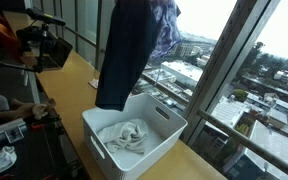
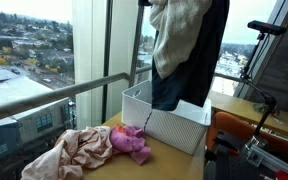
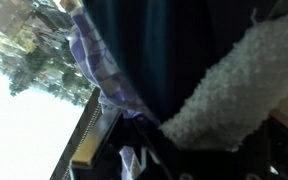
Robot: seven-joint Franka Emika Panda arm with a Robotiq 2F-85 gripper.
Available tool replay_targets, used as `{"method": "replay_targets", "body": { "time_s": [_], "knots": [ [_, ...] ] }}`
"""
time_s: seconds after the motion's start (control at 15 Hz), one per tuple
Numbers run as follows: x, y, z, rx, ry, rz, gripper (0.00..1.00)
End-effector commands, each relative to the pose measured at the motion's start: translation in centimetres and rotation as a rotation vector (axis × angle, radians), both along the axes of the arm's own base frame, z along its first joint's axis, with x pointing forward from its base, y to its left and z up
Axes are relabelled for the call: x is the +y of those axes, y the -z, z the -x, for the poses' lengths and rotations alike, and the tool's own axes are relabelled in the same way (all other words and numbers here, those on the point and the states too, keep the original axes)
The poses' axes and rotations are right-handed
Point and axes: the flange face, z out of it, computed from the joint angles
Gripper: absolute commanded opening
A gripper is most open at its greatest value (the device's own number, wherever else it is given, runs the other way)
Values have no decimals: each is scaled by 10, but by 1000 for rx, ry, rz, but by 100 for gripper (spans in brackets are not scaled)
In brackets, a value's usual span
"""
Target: Put the clothes in the basket
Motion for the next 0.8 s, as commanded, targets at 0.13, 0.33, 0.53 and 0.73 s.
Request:
{"method": "replay_targets", "body": {
  "time_s": [0.13, 0.33, 0.53, 0.73],
  "knots": [
    [-46, -124, 29, -22, 102, 22, 0],
    [-77, -183, 41, -20, 135, 32, 0],
    [-108, -231, 51, -27, 144, 40, 0],
    [-119, -219, 46, -45, 115, 32, 0]
  ]
}}
